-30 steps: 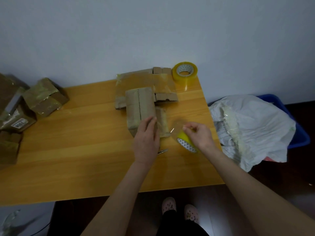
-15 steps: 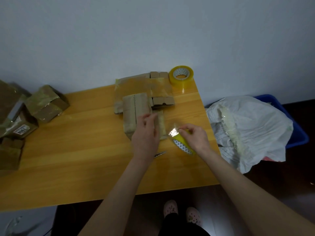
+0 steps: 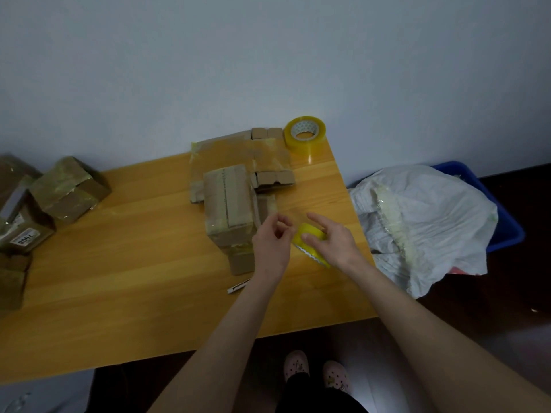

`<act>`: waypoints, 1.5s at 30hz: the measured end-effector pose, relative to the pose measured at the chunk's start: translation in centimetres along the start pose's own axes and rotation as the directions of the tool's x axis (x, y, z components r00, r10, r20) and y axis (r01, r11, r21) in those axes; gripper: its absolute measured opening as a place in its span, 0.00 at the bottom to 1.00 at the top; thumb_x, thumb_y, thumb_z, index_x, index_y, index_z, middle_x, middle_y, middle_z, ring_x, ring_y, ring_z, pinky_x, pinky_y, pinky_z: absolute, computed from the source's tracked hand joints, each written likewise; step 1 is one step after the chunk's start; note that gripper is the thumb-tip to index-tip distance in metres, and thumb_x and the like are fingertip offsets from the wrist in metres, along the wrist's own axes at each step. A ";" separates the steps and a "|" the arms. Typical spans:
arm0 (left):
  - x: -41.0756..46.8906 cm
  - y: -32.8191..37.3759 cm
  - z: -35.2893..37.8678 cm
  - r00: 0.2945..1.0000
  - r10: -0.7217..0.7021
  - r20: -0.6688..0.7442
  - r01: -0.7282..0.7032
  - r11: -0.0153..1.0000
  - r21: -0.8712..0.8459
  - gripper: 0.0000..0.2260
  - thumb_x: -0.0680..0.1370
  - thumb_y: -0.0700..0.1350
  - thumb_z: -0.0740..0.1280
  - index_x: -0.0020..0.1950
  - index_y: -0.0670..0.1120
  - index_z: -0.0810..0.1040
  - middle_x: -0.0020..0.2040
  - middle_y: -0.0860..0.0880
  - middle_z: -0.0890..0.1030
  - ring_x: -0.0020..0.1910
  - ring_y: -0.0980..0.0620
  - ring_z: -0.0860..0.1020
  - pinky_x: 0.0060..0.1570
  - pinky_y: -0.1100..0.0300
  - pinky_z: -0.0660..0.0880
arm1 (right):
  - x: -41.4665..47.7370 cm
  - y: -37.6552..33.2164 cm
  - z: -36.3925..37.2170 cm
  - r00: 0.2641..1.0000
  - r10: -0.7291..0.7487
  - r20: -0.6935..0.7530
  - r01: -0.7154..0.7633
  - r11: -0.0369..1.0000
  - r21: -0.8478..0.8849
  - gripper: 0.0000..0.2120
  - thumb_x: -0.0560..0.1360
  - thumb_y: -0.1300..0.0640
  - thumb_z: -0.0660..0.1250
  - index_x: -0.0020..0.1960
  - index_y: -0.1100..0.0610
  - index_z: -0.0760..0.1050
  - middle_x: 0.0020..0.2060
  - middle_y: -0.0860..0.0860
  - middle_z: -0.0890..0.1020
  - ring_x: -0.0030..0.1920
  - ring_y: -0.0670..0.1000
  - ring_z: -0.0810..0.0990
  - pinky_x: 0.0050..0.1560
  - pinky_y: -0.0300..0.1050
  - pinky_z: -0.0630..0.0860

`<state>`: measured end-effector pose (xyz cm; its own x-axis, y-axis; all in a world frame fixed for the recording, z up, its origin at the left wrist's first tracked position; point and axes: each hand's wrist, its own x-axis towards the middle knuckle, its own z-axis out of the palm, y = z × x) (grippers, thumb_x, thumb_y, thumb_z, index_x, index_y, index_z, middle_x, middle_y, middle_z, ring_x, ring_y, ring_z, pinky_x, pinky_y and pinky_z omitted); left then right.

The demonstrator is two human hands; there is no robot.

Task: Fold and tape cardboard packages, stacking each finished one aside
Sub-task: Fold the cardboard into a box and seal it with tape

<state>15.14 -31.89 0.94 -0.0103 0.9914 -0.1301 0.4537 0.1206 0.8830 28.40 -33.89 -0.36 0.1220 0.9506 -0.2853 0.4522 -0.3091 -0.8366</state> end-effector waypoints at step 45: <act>1.7 -7.3 -8.3 0.819 0.531 0.219 -0.565 0.678 0.470 0.15 0.77 0.44 0.59 0.56 0.39 0.81 0.66 0.41 0.74 0.66 0.46 0.72 0.62 0.51 0.74 | 0.2 -4.6 11.2 0.949 -0.310 -0.061 0.307 0.950 -0.059 0.24 0.83 0.46 0.50 0.75 0.57 0.63 0.73 0.51 0.66 0.72 0.48 0.65 0.71 0.39 0.60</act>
<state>4.42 -30.63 -1.96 0.4278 0.8647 0.2632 0.7325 -0.5022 0.4597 16.46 -32.61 -1.76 0.0298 0.9994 0.0175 0.5193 -0.0005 -0.8546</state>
